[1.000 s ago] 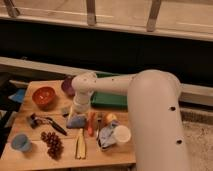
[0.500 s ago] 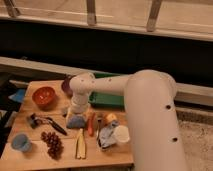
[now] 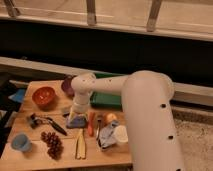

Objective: Place sponge in red bowl

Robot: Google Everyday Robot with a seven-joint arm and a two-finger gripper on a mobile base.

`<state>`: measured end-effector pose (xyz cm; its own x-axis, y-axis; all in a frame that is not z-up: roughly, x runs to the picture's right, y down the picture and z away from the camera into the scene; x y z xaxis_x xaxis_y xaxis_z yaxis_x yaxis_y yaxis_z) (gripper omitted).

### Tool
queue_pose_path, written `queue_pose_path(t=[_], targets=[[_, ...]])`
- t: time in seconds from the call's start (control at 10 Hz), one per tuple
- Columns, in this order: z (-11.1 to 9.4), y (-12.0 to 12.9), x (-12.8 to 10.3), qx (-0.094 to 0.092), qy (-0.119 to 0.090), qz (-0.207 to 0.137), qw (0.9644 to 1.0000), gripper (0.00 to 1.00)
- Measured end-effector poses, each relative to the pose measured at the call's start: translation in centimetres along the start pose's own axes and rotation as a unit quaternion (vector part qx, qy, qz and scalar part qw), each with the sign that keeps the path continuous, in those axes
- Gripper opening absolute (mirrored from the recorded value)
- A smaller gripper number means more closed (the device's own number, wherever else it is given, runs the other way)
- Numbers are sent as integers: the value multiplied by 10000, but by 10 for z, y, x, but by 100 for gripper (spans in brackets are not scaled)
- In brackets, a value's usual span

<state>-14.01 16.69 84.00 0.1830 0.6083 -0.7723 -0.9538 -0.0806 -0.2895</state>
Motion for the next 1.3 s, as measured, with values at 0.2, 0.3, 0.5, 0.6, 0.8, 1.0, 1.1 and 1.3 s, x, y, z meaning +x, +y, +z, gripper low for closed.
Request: queue_pose_path(t=[0.2,0.3,0.5,0.6,0.8,1.0,1.1,1.3], targets=[[-2,-3,-1,11,-18,26,10000,66],[2,-3,0,9,11,37,10000,66],[7,-1,0,-45,65,40,10000,66],[10,1,0,-97,62,36,9999,64],[11,1,1,-206,-24,14,9998,45],[3,10,3,-266,-175,-88,9995,24],[-4,13,3,-323,-261,-140,9990,14],[-17,21,5,-443,-428,-278,9977,0]])
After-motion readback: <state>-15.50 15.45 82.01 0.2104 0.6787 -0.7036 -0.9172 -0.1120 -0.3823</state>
